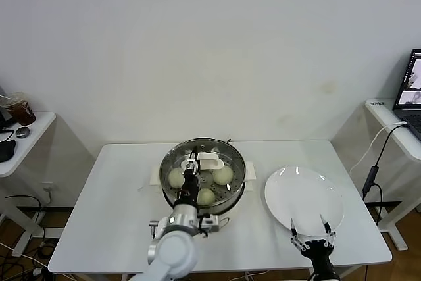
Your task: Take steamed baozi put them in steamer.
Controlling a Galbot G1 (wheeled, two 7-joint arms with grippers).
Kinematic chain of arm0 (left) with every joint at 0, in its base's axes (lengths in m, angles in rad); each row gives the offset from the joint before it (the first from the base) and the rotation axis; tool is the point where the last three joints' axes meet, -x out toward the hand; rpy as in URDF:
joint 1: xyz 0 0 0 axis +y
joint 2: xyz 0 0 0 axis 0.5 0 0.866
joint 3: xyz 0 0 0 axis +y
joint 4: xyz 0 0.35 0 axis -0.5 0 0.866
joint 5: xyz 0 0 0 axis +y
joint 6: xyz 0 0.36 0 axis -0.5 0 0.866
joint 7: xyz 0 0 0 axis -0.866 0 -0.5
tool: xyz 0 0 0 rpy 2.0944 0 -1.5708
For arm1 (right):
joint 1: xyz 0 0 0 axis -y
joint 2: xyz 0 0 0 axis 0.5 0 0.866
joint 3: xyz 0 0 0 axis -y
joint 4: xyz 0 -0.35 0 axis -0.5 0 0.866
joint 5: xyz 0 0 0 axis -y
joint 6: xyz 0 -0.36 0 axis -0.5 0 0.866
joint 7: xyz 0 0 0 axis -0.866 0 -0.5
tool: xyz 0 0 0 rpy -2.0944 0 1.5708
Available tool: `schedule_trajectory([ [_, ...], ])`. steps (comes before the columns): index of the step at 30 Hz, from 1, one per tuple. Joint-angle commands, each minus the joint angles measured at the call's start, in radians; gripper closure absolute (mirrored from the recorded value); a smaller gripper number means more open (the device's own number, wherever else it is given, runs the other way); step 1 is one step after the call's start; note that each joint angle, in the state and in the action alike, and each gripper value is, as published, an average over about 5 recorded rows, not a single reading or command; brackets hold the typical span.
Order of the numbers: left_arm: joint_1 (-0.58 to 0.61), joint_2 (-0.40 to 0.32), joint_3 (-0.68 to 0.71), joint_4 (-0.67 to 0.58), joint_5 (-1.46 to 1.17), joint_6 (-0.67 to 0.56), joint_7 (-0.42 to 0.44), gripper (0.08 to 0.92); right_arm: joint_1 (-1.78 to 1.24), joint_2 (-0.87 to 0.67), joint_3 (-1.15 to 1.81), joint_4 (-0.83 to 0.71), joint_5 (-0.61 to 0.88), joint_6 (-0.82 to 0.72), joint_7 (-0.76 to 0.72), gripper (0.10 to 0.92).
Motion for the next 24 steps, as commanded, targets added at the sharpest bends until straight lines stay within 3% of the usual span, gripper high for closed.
schedule_trajectory([
  [1, 0.243, 0.048, -0.129, -0.205, -0.526, -0.265, -0.215, 0.464, -0.006, -0.006, -0.004, 0.005, 0.0, -0.001, -0.003, 0.203],
  [9, 0.673, 0.057, -0.487, -0.338, -1.235, -0.726, -0.34, 0.234, -0.013, -0.01, -0.013, 0.024, 0.028, 0.001, -0.024, 0.203],
  [13, 0.85, 0.047, -0.586, -0.365, -1.424, -0.801, -0.327, 0.184, -0.035, -0.031, -0.043, 0.058, 0.097, -0.043, -0.041, 0.203],
  [19, 0.971, 0.012, -0.622, -0.327, -1.531, -0.884, -0.352, 0.177, -0.138, -0.139, -0.129, 0.158, 0.254, -0.152, -0.038, 0.203],
  [24, 1.004, -0.018, -0.646, -0.202, -1.583, -0.973, -0.3, 0.177, -0.215, -0.188, -0.19, 0.211, 0.245, -0.183, -0.015, 0.203],
])
